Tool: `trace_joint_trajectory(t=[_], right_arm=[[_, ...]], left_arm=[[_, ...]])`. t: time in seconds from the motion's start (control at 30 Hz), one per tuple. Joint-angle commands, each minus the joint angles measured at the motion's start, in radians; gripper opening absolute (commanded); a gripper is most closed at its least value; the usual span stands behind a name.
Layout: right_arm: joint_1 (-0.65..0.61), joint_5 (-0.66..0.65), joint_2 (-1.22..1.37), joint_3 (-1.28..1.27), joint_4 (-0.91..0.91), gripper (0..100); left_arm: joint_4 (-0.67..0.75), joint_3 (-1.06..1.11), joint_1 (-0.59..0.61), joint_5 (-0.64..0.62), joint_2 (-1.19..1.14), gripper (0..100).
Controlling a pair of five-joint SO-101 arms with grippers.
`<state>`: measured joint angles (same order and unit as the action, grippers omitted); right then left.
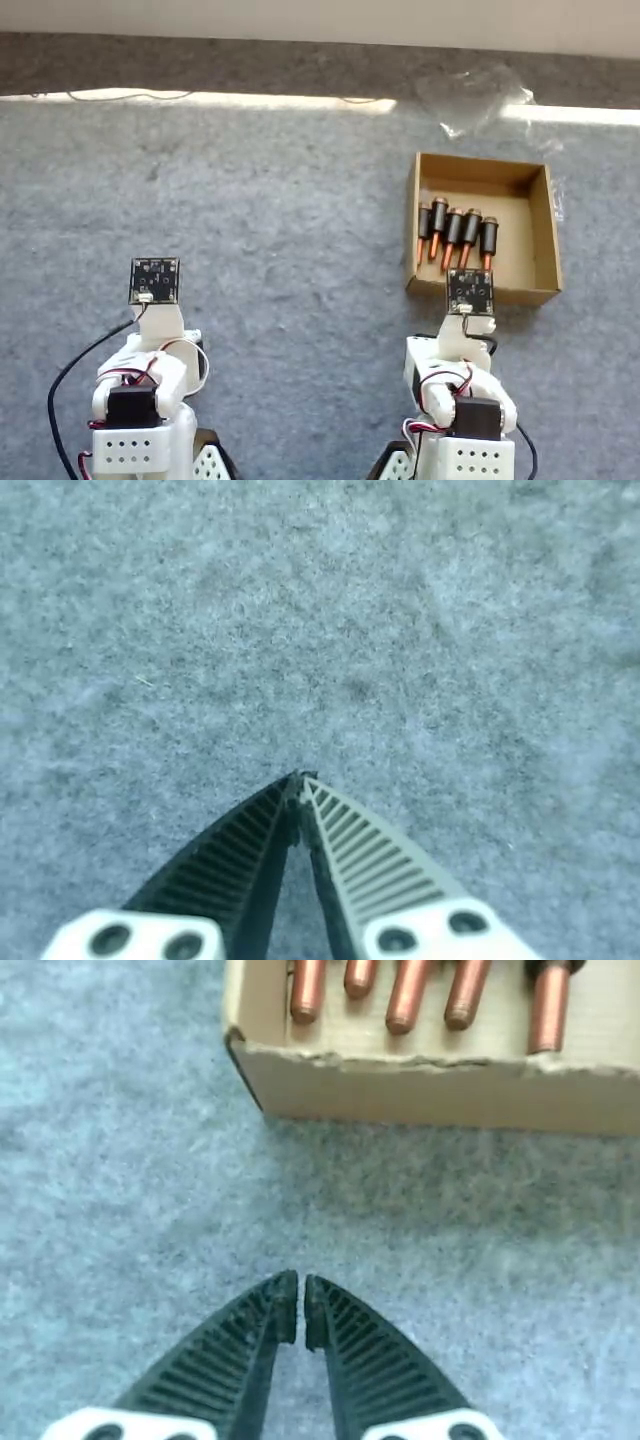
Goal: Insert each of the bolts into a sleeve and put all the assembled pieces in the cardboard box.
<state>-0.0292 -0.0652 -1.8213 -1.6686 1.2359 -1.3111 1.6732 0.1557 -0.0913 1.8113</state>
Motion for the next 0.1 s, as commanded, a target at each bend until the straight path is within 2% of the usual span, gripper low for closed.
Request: trace_joint_trajectory(t=[0.0, 0.07], right_arm=[[0.012, 0.003, -0.010, -0.142, 0.007, 0.6], [0.012, 0.003, -0.010, -0.142, 0.007, 0.6]], left_arm=[[-0.008, 0.022, 0.008, -0.009, 0.008, 1], [-0.008, 0.022, 0.008, -0.009, 0.008, 1]])
